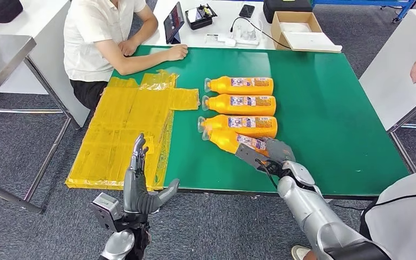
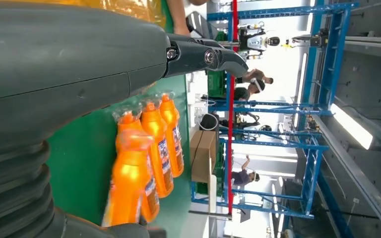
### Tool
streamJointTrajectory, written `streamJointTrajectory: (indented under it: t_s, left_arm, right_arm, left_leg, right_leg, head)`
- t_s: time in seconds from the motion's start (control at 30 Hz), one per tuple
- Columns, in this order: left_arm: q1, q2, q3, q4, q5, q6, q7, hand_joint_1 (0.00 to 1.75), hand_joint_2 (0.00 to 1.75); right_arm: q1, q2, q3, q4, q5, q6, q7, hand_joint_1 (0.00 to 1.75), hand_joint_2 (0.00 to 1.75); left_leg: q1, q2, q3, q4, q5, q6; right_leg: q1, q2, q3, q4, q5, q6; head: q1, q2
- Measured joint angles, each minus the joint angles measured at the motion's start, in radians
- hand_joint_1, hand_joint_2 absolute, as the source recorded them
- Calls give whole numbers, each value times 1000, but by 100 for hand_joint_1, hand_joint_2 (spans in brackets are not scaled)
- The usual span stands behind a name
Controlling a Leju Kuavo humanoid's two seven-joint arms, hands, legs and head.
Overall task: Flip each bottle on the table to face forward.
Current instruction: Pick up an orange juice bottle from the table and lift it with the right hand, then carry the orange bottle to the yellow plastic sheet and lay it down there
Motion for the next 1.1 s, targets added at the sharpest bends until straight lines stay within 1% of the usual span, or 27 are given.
streamJointTrajectory:
  t_s: [0.13, 0.2, 0.27, 0.4, 0.57, 0.67, 0.77, 0.83, 0.9, 1.1]
  left_arm:
    - [2, -3, 8, 6, 92, -9, 32, 0, 175]
    - [3, -7, 17, 11, 141, -18, 57, 0, 175]
    - [6, -12, 26, 14, 181, -25, 78, 0, 175]
    - [14, -24, 43, 16, 241, -24, 108, 0, 175]
    - [16, -31, 56, 16, 263, -24, 122, 0, 175]
    - [21, -33, 57, 16, 328, -50, 170, 0, 175]
    - [33, -31, 49, 16, 394, -116, 220, 0, 175]
    - [36, -27, 34, 16, 408, -157, 234, 0, 175]
    - [33, -20, 13, 18, 413, -189, 249, 0, 175]
    - [11, -9, -24, 55, 413, -214, 281, 0, 175]
  right_arm:
    - [71, 6, -38, -41, -186, 40, -254, 175, 175]
    - [116, 12, -43, -82, -250, 61, -323, 175, 175]
    - [155, 17, -45, -124, -290, 69, -353, 175, 175]
    - [223, 26, -41, -212, -346, 63, -372, 175, 175]
    - [270, 32, -31, -276, -364, 49, -373, 175, 175]
    - [302, 37, -20, -322, -394, -4, -371, 175, 175]
    - [338, 50, 5, -384, -409, -70, -349, 175, 175]
    - [345, 60, 30, -405, -398, -83, -325, 175, 175]
    - [338, 72, 67, -405, -384, -78, -308, 175, 175]
    - [304, 126, 174, -352, -379, -72, -309, 175, 175]
  left_leg:
    - [0, 4, 4, 0, -1, -1]
    - [1, 4, 4, 0, -2, -1]
    - [1, 4, 4, 0, -2, -1]
    - [1, 4, 3, 0, -2, -1]
    - [1, 4, 2, 0, -2, -1]
    - [1, 3, 0, 0, -2, -1]
    - [1, 3, -5, 0, -1, -1]
    - [1, 3, -8, 0, -1, -1]
    - [1, 3, -9, 0, -1, -1]
    - [1, 3, -12, 0, -1, -1]
  right_leg:
    - [0, 5, 8, 0, 0, 0]
    - [1, 5, 8, 0, 0, 0]
    - [1, 5, 7, 0, 0, 0]
    - [1, 5, 7, 0, 0, 0]
    - [1, 5, 6, 0, -1, 0]
    - [1, 4, 5, 0, -1, 0]
    - [1, 4, 2, 1, -1, 0]
    - [1, 4, -1, 1, -1, 0]
    - [1, 4, -3, 1, 0, 0]
    - [1, 4, -6, 1, -1, 0]
  head:
    - [0, 0]
    - [0, 0]
    - [0, 0]
    - [0, 0]
    - [0, 0]
    - [0, 0]
    - [0, 0]
    - [-1, 0]
    - [0, 0]
    - [-1, 0]
